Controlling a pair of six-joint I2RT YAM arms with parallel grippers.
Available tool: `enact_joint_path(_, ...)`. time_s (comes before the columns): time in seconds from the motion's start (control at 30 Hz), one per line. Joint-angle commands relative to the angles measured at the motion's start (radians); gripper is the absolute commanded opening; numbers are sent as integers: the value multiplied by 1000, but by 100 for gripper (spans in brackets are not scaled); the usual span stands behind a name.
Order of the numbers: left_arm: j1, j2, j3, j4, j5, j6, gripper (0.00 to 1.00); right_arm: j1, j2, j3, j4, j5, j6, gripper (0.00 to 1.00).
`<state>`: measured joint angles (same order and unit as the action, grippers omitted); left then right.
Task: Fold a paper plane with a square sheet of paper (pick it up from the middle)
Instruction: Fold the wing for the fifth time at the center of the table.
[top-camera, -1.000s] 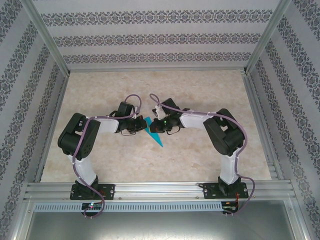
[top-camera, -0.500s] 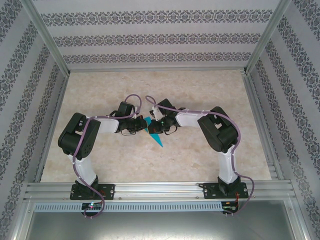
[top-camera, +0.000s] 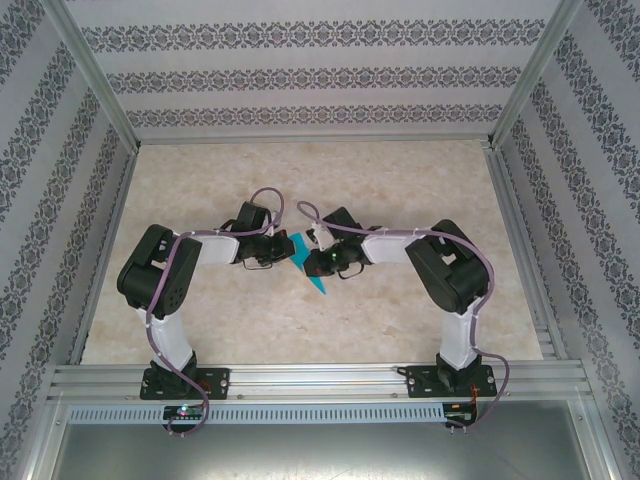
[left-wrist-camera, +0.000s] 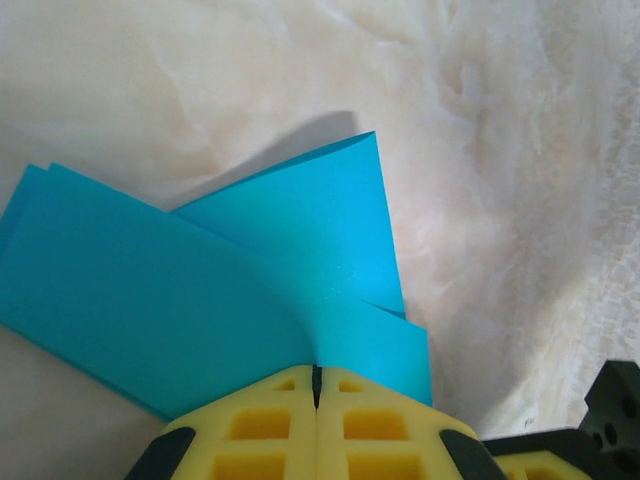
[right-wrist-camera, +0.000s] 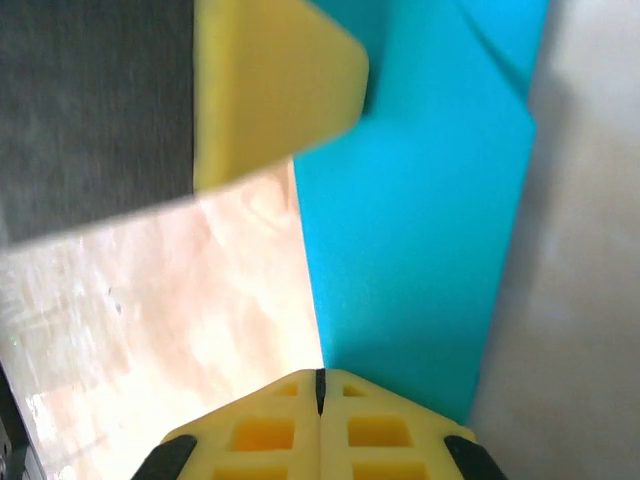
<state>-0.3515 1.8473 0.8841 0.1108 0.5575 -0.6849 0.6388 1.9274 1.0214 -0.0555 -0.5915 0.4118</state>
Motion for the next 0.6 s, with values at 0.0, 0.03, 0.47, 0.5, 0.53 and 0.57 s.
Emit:
enact_joint_path(0.0, 19, 65, -13, -103, -127, 25, 0, 7, -33, -110, -109, -8, -12, 0)
enact_joint_path(0.03, 21, 65, -14, -102, -127, 24, 0, 9, -44, -130, -108, -11, -9, 0)
enact_joint_path(0.47, 22, 62, 25, -117, -108, 36, 0, -10, -212, -349, -111, 42, 2, 0)
enact_joint_path(0.5, 20, 61, 29, -118, -107, 39, 0, -11, -228, -355, -109, 46, 2, 0)
enact_joint_path(0.53, 20, 59, 33, -120, -107, 45, 0, -14, -245, -354, -110, 51, 2, 0)
enact_joint_path(0.57, 21, 57, 37, -122, -107, 50, 0, -15, -262, -354, -111, 52, 2, 0)
